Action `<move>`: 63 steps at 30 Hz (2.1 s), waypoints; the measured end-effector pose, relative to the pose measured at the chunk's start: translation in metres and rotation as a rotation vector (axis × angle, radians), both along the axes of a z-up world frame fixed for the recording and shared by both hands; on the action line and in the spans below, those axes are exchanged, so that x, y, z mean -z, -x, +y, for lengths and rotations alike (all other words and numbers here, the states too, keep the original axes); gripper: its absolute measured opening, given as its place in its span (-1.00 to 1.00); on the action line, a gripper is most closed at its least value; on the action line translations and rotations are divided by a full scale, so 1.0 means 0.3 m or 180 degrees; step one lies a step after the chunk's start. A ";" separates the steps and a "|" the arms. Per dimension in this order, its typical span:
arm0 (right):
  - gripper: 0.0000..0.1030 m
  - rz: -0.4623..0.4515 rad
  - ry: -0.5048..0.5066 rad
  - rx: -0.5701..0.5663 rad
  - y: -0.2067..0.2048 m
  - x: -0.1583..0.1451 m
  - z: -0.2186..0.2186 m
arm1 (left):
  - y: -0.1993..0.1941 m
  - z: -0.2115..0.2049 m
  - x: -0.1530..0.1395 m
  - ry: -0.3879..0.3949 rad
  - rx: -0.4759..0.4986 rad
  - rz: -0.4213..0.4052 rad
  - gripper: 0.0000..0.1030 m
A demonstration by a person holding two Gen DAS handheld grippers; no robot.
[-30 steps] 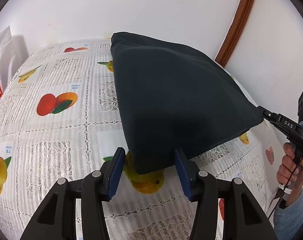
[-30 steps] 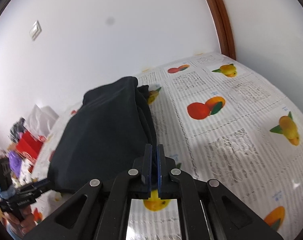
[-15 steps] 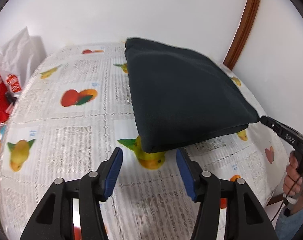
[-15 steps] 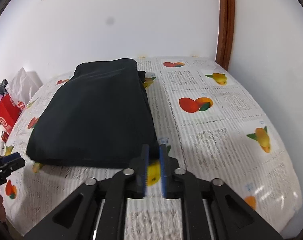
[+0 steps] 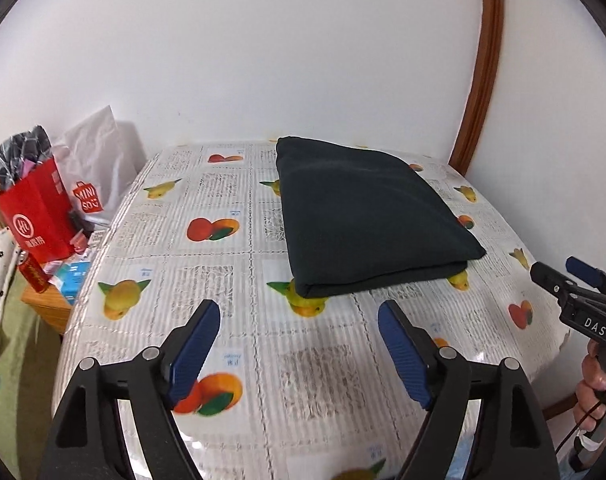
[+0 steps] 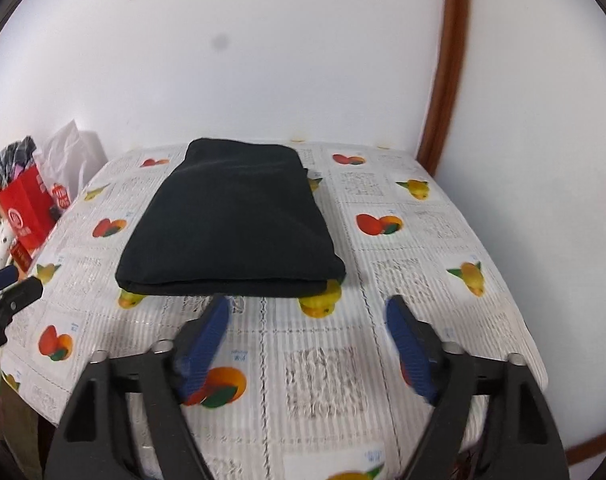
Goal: Fold small clothes
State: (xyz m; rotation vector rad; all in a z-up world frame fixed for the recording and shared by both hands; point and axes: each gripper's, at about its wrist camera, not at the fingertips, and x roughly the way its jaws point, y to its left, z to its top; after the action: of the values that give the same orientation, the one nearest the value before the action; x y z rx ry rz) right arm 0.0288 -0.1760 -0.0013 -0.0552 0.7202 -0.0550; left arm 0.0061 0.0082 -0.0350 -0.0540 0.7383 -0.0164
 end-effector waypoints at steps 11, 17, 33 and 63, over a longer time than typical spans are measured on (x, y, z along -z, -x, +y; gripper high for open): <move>0.90 -0.0099 -0.0055 0.0237 0.193 -0.060 -0.035 | 0.139 -0.064 -0.071 -0.0073 0.0038 -0.0255 0.64; 0.91 -0.0150 0.0073 0.0326 0.249 -0.078 -0.025 | 0.155 -0.095 -0.075 -0.0085 0.0072 -0.0253 0.64; 0.91 -0.0218 0.0084 0.0445 0.288 -0.104 -0.048 | 0.161 -0.118 -0.067 -0.0121 0.0005 -0.0271 0.64; 0.91 -0.0161 0.0113 0.0454 0.276 -0.094 -0.017 | 0.145 -0.111 -0.052 -0.0076 -0.0011 -0.0206 0.64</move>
State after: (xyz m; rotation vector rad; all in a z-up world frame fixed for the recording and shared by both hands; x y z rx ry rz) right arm -0.0540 -0.1811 0.0271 -0.0361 0.6719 -0.2049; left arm -0.0374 -0.0252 -0.0195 -0.0319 0.6738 -0.0060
